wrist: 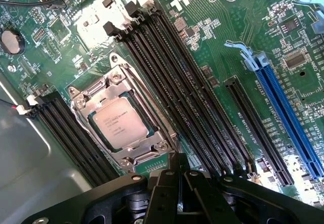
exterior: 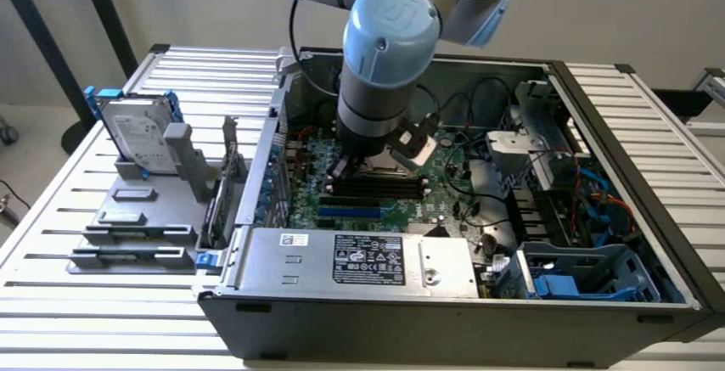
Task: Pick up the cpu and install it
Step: 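Install the first cpu locking lever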
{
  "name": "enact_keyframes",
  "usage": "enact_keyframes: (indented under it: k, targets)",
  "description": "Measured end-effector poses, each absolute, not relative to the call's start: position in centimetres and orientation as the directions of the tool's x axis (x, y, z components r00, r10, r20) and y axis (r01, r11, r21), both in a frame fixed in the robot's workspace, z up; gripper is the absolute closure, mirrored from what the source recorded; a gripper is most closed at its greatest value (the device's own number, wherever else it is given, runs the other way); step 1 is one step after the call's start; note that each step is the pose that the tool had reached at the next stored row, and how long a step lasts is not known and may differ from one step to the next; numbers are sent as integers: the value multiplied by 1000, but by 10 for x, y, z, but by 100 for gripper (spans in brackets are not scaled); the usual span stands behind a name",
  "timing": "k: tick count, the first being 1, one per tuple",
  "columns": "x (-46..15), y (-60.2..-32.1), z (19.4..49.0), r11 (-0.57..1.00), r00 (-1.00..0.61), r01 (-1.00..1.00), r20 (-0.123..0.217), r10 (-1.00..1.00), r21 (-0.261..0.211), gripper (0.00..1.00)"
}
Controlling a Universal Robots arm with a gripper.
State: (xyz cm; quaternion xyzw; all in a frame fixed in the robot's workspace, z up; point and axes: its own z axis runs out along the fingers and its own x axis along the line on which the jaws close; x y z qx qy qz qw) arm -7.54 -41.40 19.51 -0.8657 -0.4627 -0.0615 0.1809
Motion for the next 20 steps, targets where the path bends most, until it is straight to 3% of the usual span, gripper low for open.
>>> enact_keyframes:
  k: [8, 20]
  targets:
    - [-75, -411, 190, -507, 565, 823, 269, 780, -257, 89]
    - [-75, -410, 196, -516, 571, 816, 227, 789, -260, 89]
